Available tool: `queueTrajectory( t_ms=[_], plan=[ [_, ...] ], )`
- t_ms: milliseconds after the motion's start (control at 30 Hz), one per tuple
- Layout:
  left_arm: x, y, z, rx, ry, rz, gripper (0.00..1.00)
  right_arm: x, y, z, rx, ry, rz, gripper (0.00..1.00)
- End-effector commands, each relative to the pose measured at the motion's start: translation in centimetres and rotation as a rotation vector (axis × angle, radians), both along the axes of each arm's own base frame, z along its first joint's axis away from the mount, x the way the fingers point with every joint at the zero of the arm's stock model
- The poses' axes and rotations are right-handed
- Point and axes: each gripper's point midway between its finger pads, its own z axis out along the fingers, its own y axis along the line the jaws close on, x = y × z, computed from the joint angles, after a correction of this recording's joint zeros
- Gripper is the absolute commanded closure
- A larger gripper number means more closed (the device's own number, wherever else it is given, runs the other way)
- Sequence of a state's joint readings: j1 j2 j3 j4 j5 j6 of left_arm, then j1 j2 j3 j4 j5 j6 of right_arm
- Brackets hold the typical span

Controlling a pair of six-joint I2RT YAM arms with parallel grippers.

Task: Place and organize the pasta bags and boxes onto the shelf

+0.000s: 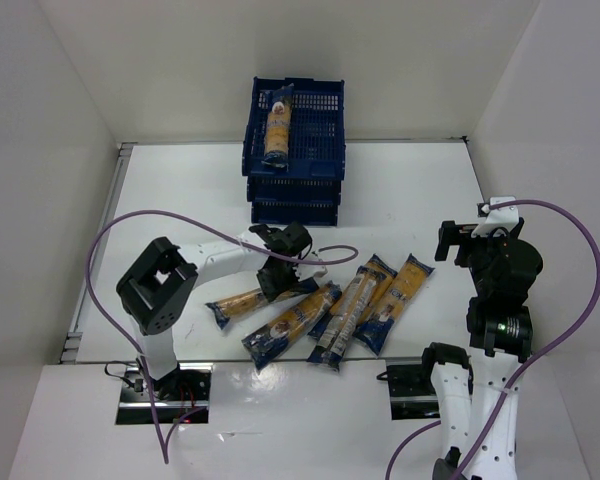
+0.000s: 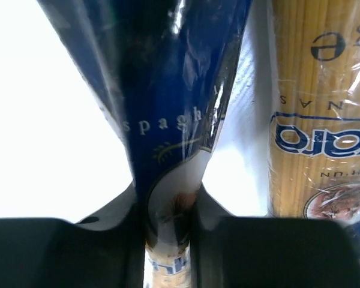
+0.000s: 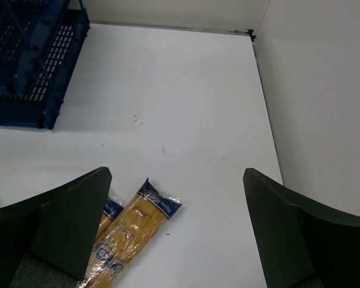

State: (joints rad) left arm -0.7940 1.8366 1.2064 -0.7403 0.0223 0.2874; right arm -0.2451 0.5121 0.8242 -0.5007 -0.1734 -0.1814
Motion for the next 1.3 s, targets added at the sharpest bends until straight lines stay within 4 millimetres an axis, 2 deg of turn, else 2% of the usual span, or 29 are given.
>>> queueTrajectory(
  t_ms=[0,133,233,267,367,400,500,533,633,667,767,800,900,933,967,1067,1100,1133,1233,1267],
  plan=[
    [-1.6,2.2,-3.2,0.104,0.081,0.013,1.0,0.2,-0.2,0.8,-0.019,-0.037,0.0,0.0],
    [-0.4,0.1,-0.2,0.014,0.045,0.019,1.0,0.2,-0.2,0.8,-0.019,-0.037,0.0,0.0],
    [-0.7,-1.2,2.2,-0.048,0.07,0.032,1.0,0.2,-0.2,0.8,-0.019,-0.037,0.0,0.0],
    [-0.1,-2.7,4.3,-0.116,0.051,0.038,1.0,0.2,-0.2,0.8,-0.019,-0.037,0.0,0.0],
    [0.1,-4.1,7.6,-0.186,0.053,0.025,1.0,0.2,-0.2,0.8,-0.019,-0.037,0.0,0.0],
    [0.8,-5.4,9.5,-0.238,0.034,0.025,1.0,0.2,-0.2,0.8,-0.019,-0.037,0.0,0.0],
    [1.5,-6.7,13.3,-0.321,-0.012,0.024,1.0,0.2,-0.2,0.8,-0.019,-0.037,0.0,0.0],
    [1.8,-7.4,15.1,-0.357,-0.028,0.028,1.0,0.2,-0.2,0.8,-0.019,-0.037,0.0,0.0],
    [2.5,-8.1,18.3,-0.412,-0.077,0.028,1.0,0.2,-0.2,0.8,-0.019,-0.037,0.0,0.0],
    [3.3,-8.6,20.2,-0.442,-0.127,0.027,1.0,0.2,-0.2,0.8,-0.019,-0.037,0.0,0.0],
    [4.4,-8.8,23.4,-0.481,-0.202,0.05,1.0,0.2,-0.2,0.8,-0.019,-0.037,0.0,0.0],
    [5.2,-9.3,25.9,-0.522,-0.255,0.058,1.0,0.0,-0.1,1.0,-0.021,-0.045,0.0,0.0],
    [6.3,-9.8,28.6,-0.551,-0.302,0.103,1.0,0.0,-0.1,1.0,-0.021,-0.046,0.0,0.0],
    [7.4,-10.4,30.9,-0.591,-0.357,0.116,1.0,0.0,-0.1,1.0,-0.021,-0.046,0.0,0.0],
    [7.9,-10.5,31.9,-0.605,-0.38,0.143,1.0,0.0,-0.1,1.0,-0.021,-0.046,0.0,0.0],
    [10.3,-11.0,33.8,-0.644,-0.464,0.215,1.0,0.0,0.0,1.0,-0.019,-0.046,0.009,0.0],
    [11.4,-10.6,34.0,-0.654,-0.469,0.258,1.0,0.0,0.0,0.8,-0.017,-0.037,0.009,0.0],
    [12.5,-11.2,33.2,-0.659,-0.447,0.275,1.0,-0.1,-0.2,0.8,-0.017,-0.037,0.0,0.0],
    [14.8,-10.6,34.6,-0.717,-0.476,0.362,1.0,0.1,-0.2,0.5,-0.015,-0.028,0.0,0.0],
    [15.8,-10.8,33.9,-0.714,-0.468,0.386,1.0,0.1,-0.3,0.6,-0.024,-0.027,0.001,0.0]
  ],
)
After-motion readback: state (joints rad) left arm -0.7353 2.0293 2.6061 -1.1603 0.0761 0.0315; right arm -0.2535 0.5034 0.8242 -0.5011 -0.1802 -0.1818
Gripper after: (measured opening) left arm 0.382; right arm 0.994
